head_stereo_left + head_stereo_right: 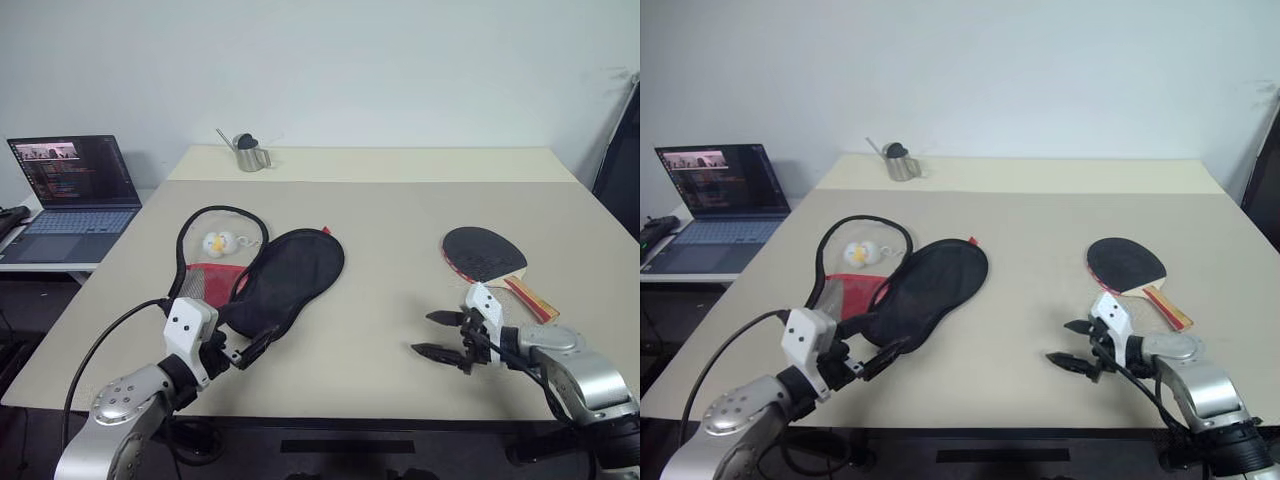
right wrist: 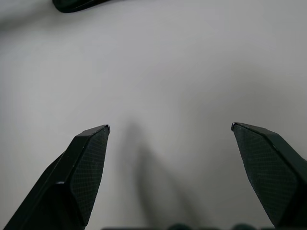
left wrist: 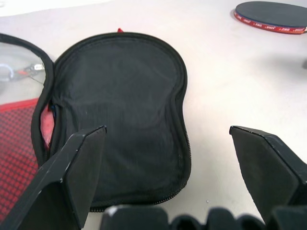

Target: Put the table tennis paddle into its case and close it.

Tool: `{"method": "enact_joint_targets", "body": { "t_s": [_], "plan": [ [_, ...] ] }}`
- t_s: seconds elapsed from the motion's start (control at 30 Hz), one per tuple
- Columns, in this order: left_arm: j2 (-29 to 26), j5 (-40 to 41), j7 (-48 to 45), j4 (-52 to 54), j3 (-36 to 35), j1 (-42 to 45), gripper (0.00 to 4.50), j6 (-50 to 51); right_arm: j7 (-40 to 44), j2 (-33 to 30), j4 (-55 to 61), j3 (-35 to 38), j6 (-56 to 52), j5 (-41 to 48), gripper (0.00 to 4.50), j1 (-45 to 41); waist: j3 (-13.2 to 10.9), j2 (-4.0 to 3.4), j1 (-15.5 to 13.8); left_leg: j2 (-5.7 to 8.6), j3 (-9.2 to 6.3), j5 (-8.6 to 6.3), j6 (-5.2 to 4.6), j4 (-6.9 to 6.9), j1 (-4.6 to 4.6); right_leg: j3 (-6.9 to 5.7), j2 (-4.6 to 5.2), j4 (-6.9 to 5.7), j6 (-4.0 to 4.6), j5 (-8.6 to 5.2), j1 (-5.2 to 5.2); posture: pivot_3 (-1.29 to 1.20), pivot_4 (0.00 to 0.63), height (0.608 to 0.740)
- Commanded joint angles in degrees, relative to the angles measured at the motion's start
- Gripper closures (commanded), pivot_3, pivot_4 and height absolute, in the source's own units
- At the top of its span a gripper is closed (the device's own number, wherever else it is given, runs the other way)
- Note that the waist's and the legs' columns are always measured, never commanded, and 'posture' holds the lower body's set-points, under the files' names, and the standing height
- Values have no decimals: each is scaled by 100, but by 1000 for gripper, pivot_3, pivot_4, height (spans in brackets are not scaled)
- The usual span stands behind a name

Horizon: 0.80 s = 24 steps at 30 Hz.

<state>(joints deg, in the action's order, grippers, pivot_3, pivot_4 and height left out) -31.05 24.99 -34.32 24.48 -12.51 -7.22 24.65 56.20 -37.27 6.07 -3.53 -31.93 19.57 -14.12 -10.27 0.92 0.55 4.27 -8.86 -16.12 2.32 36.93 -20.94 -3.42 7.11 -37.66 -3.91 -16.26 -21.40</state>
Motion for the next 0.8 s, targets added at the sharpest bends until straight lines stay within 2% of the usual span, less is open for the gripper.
{"method": "enact_joint_targets", "body": {
  "t_s": [0.03, 0.47, 0.8],
  "plan": [
    [80, -92, 78, 26, 105, 57, 10, -118, 91, -145, 175, 78, -53, 107, 41, -36, 0, 0, -23, 0, 0, 0, 0, 0, 0, 0, 0, 0, 0, 0, 0, 0, 150, 740],
    [82, -20, -92, -86, 53, 76, 10, -246, 46, 23, 263, -64, -197, 137, 41, -319, 0, 1, -47, 1, 0, 0, 1, -1, -1, -2, 0, 0, 0, 0, 0, 0, 150, 740],
    [-77, 160, -283, 73, -152, -142, 10, -173, -161, 491, 506, -356, -407, 166, 41, -428, -1, 0, -43, 0, -2, 0, 2, -2, -1, -1, 0, 1, 0, 0, -1, 0, 150, 740]
  ]
}}
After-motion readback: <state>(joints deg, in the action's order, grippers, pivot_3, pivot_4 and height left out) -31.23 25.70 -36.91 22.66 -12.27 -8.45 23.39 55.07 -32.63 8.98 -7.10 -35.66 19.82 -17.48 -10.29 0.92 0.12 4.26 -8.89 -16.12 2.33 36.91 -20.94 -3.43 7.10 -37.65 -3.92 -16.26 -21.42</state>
